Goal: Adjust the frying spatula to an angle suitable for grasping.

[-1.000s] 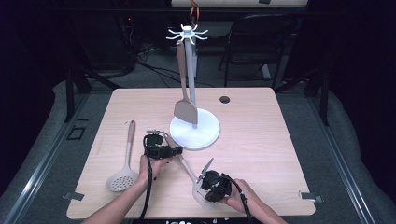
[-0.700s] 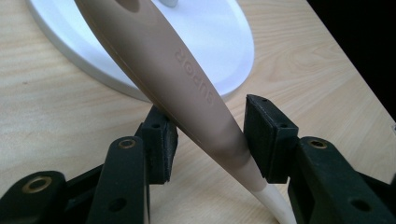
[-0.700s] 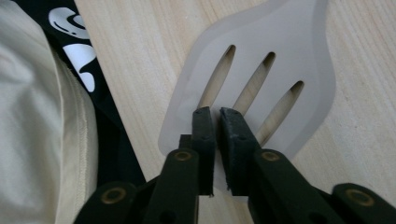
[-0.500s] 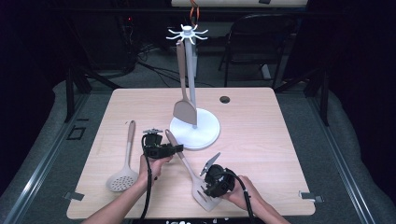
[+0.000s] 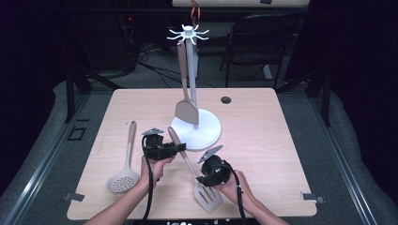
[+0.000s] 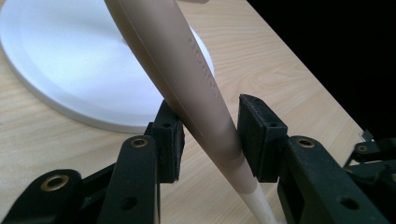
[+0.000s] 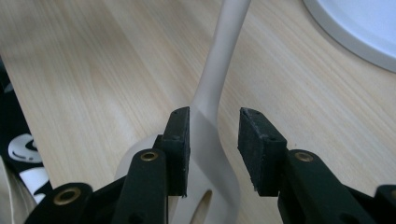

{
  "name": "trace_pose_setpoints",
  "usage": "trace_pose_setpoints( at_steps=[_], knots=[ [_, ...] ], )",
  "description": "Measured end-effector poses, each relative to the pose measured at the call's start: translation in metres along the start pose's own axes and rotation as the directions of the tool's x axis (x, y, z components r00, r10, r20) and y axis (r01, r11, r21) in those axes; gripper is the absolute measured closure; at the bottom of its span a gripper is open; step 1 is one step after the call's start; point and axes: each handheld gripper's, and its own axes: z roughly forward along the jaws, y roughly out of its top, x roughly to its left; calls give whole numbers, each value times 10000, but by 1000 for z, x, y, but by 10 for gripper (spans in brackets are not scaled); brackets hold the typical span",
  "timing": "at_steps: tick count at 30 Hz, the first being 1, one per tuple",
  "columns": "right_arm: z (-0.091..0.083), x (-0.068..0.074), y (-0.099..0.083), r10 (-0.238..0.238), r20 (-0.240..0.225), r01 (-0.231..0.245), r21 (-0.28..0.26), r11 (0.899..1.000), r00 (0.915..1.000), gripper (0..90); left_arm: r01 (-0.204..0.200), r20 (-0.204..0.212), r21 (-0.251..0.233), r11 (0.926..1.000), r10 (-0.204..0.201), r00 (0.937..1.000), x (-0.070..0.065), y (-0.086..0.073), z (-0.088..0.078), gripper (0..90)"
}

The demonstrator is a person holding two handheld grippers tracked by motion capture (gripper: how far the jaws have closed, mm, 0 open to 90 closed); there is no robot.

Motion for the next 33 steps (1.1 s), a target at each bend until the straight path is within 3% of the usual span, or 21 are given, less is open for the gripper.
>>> trace_pose_setpoints(
  at_steps=[12,25,33],
  knots=[
    [4,8,7,-95,200,101,-305,9995,9998,662,-624,130,-307,9976,628,9979,-14,3,-4,627],
    [0,4,6,113,15,-112,-660,9978,9999,721,-787,305,-494,9957,803,9963,-26,4,-8,639],
    [-3,1,5,534,-187,-548,-902,9944,9984,743,-1146,467,-151,9933,1152,9922,-36,-3,-5,628]
  ],
)
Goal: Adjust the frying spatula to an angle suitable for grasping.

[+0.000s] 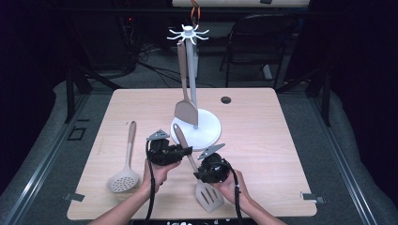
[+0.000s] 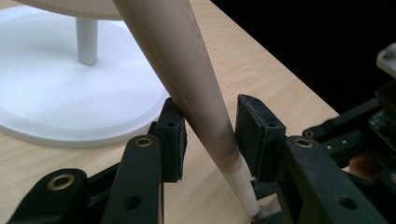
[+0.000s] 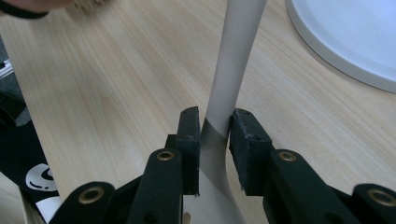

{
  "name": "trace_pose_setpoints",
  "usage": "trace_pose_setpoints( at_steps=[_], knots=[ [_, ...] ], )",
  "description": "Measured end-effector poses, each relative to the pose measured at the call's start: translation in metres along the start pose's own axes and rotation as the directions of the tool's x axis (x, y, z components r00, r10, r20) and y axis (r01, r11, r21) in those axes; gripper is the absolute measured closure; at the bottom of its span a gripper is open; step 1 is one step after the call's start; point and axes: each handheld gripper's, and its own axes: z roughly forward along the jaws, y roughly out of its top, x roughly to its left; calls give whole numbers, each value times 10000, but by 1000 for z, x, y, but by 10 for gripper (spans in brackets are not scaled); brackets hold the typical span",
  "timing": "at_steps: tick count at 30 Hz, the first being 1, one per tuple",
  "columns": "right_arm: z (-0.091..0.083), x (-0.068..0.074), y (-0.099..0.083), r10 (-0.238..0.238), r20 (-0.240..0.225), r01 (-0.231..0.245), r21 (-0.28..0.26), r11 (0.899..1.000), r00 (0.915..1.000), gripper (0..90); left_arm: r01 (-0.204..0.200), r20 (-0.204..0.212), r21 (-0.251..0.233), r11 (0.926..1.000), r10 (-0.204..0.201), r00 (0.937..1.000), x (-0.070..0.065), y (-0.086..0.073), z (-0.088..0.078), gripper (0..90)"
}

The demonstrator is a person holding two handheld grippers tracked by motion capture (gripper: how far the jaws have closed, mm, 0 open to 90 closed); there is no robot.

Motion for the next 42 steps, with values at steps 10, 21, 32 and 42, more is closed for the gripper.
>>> trace_pose_setpoints(
  at_steps=[10,21,32,42],
  knots=[
    [-4,-2,0,87,66,-86,-53,9999,9999,747,-33,430,376,9993,16,9991,-6,-8,7,612],
    [-13,1,2,8,210,3,-530,9986,9998,755,-21,622,-25,10000,23,9981,-14,-6,3,714],
    [-25,4,5,-110,317,149,-1266,9918,9994,765,134,1338,-797,9967,-26,9910,-20,0,-6,768],
    [-37,4,7,-293,423,363,-1757,9838,9987,760,-689,1417,-1040,9922,833,9864,-33,10,-13,773]
  ],
)
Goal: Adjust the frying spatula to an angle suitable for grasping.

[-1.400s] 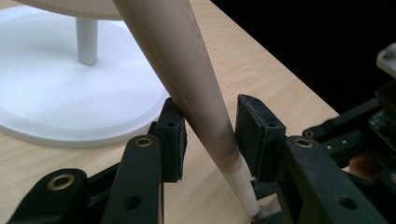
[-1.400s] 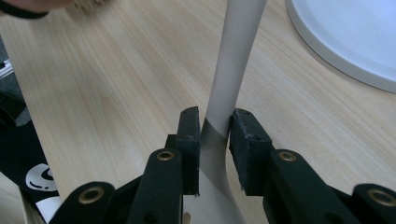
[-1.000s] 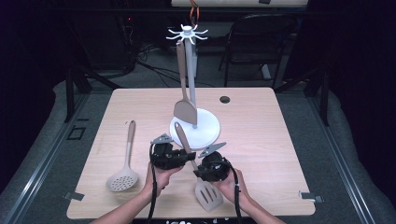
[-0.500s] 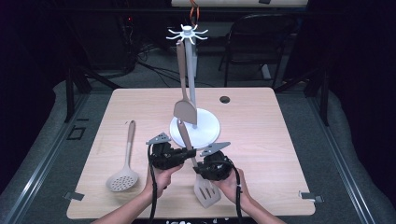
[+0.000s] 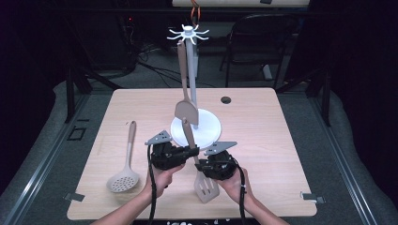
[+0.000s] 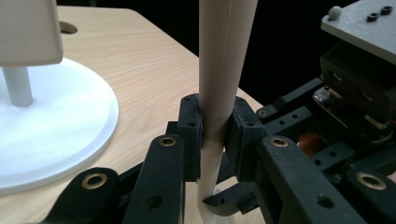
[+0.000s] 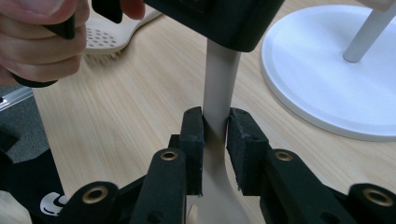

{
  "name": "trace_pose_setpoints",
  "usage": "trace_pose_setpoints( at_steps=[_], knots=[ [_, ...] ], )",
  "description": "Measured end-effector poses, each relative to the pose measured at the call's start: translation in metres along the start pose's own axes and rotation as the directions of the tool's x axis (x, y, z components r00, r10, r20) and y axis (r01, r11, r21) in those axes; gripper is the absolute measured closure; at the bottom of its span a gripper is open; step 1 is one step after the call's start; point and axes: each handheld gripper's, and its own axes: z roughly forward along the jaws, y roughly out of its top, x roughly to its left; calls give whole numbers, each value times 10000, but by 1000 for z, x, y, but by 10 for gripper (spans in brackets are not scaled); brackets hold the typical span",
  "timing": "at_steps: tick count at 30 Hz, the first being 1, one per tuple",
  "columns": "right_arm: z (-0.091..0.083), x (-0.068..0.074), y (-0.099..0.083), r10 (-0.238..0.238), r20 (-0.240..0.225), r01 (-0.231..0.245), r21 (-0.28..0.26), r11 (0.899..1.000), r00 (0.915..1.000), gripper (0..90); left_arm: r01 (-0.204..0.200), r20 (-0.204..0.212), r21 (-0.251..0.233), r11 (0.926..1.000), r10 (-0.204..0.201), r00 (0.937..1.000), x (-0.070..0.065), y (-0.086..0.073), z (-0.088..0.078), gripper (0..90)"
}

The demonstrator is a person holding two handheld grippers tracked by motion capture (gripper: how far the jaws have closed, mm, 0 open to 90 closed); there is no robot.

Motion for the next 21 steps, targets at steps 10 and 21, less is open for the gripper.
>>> trace_pose_setpoints(
  at_steps=[10,21],
  knots=[
    [-20,-10,-4,124,55,-122,-274,9995,9999,686,-139,126,-78,9999,140,9998,2,3,-2,772],
    [-32,-37,-11,578,542,-587,149,9982,9969,430,-847,-292,-188,9962,841,9960,4,13,-7,773]
  ],
)
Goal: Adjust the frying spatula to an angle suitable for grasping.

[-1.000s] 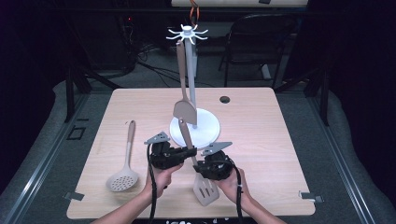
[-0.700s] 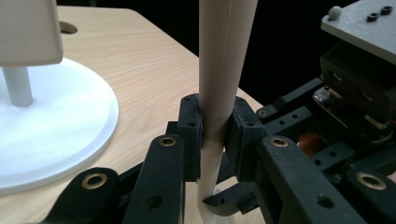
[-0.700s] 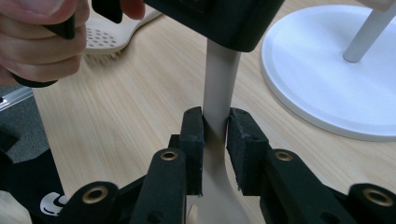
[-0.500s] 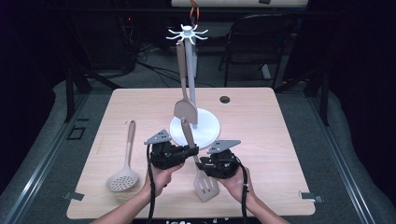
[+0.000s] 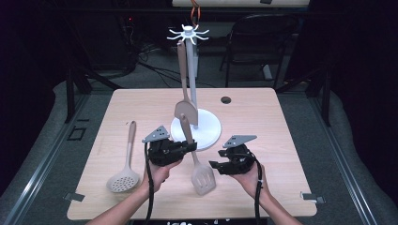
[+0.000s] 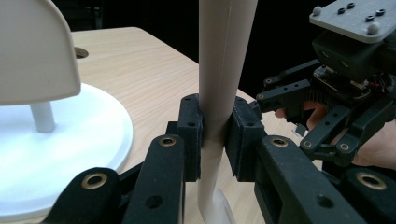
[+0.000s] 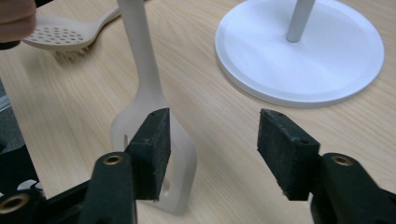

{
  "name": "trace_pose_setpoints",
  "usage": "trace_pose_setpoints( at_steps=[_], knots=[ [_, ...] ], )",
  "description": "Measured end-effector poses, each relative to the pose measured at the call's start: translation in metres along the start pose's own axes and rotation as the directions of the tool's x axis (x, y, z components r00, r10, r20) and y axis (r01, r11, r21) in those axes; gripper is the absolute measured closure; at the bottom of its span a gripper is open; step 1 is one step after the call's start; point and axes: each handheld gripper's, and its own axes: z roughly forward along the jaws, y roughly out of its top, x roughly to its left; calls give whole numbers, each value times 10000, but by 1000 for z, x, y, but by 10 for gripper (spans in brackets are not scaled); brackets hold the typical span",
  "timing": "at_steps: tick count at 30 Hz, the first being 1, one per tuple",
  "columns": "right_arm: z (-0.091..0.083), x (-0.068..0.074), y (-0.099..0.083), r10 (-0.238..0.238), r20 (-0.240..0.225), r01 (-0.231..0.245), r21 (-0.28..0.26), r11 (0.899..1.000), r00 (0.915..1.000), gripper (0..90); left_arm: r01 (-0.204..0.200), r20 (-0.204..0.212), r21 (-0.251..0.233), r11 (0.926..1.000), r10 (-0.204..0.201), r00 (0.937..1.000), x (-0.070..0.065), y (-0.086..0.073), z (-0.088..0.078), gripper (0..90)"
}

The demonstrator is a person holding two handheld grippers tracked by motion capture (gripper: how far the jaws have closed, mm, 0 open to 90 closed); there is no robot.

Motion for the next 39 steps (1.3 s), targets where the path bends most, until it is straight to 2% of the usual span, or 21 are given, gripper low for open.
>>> trace_pose_setpoints(
  at_steps=[5,10,13,19,25,32,33,34,35,36,37,39],
  knots=[
    [0,-8,-3,273,100,-274,166,9995,9996,344,8,-118,-31,10000,-8,9999,3,2,-1,772],
    [0,-15,-5,353,320,-364,337,9988,9989,268,-52,-141,-15,10000,52,9999,5,4,-1,772],
    [1,-20,-5,347,402,-375,712,9968,9986,225,-121,-117,24,9999,121,9999,6,7,-1,772],
    [-3,-33,-8,653,614,-699,768,9946,9960,208,-240,-46,78,9997,240,9997,6,9,0,772],
    [0,-38,-7,661,792,-753,1193,9900,9947,193,-315,20,130,9994,315,9995,7,13,-1,772],
    [4,-43,-10,896,927,-1027,1474,9837,9917,152,-655,125,143,9977,654,9978,9,23,1,772],
    [4,-44,-10,896,977,-1036,1487,9835,9912,151,-677,157,124,9976,675,9976,8,25,1,772],
    [2,-46,-10,713,1128,-905,1751,9804,9911,151,-764,175,181,9969,761,9969,8,26,1,772],
    [4,-46,-11,938,978,-1085,1584,9814,9908,149,-798,176,188,9966,794,9967,8,27,1,772],
    [4,-47,-12,955,1048,-1119,1640,9801,9899,146,-863,182,253,9959,859,9961,7,28,1,772],
    [5,-49,-12,1078,923,-1220,1656,9786,9899,143,-910,185,246,9955,906,9957,7,29,1,772],
    [5,-50,-13,1024,1039,-1195,1746,9774,9893,139,-998,197,334,9945,991,9949,6,31,1,772]
  ],
)
